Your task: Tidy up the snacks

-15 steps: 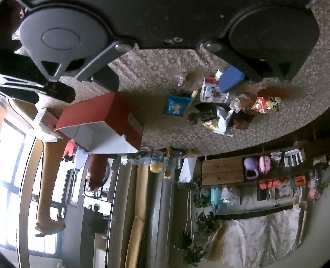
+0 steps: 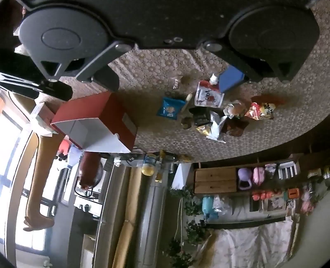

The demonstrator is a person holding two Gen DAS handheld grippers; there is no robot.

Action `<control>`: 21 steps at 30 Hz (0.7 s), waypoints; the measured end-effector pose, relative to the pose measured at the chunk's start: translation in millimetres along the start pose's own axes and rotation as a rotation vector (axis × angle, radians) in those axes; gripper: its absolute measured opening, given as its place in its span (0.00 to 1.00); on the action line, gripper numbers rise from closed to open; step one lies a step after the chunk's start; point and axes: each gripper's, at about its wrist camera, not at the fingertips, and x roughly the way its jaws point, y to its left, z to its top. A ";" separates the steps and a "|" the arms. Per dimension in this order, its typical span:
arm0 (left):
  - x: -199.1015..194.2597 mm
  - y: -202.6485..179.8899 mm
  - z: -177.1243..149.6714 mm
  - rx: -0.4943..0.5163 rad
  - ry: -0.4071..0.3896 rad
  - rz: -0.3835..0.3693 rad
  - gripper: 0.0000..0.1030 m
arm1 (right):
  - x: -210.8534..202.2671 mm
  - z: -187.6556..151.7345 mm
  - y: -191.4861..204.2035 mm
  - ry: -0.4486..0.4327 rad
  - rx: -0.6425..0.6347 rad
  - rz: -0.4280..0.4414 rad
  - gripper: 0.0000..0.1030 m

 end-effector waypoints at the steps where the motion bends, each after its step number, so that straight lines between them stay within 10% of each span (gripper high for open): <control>1: -3.2 1.1 -0.1 -0.003 -0.004 0.003 1.00 | -1.1 1.1 0.2 0.000 -0.001 0.000 1.00; 21: -3.0 -1.7 3.0 0.006 0.004 0.048 1.00 | 6.0 -1.9 1.8 0.025 -0.008 0.014 1.00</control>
